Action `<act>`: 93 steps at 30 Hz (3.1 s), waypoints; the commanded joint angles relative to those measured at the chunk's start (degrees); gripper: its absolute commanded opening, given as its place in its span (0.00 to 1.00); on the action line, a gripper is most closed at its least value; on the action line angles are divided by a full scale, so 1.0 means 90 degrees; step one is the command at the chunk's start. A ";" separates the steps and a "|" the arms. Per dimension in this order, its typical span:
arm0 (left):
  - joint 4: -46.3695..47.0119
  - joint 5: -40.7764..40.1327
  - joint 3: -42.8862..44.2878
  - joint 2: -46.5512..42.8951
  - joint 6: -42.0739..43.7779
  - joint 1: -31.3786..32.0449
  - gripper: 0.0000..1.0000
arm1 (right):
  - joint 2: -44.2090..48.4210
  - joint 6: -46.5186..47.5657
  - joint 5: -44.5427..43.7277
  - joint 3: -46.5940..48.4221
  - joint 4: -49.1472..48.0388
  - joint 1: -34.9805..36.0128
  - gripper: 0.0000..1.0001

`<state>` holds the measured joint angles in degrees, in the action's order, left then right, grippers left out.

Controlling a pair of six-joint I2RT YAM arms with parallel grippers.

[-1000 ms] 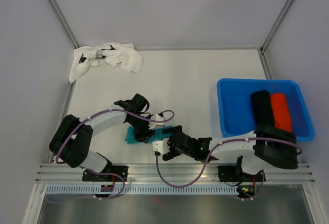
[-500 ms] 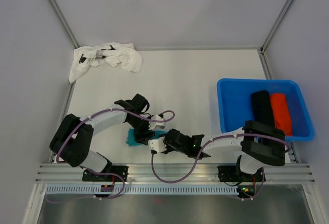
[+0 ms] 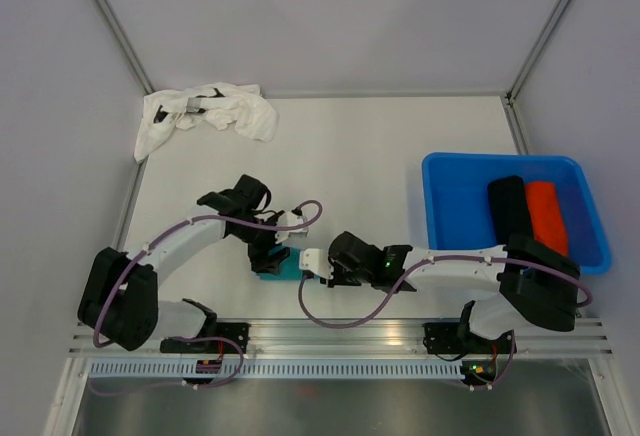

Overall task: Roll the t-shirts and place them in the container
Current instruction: Place the rolled tshirt into the container

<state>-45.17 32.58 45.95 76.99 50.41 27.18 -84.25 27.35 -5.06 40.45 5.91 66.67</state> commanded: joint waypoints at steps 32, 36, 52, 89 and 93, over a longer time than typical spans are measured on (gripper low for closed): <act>-0.0050 0.1117 -0.0096 0.0303 -0.0426 -0.0598 0.03 | 0.0026 -0.0842 0.0729 0.0759 0.0281 -0.0290 0.98; -0.0050 0.1185 -0.0106 0.0322 -0.0416 -0.0598 0.03 | -0.0667 -0.0803 0.0650 0.1033 0.0193 -0.0016 0.98; -0.0332 0.1205 -0.0057 0.0361 -0.0250 -0.0725 0.16 | -0.2016 -0.0764 0.0757 0.2039 0.0993 0.0121 0.92; -0.0645 -0.0221 0.0675 -0.1445 -0.1920 -0.1858 0.69 | -0.1060 -0.5256 -0.0239 0.0458 0.0838 -0.1070 0.45; -0.0626 -0.0280 0.0743 -0.1445 -0.1939 -0.1858 0.69 | -0.0679 -0.5442 -0.0336 0.0223 0.0622 -0.1343 0.44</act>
<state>-52.12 31.03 49.95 65.19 35.31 10.68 -91.53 -18.11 -5.08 45.47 9.34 56.71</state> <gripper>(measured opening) 0.688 0.450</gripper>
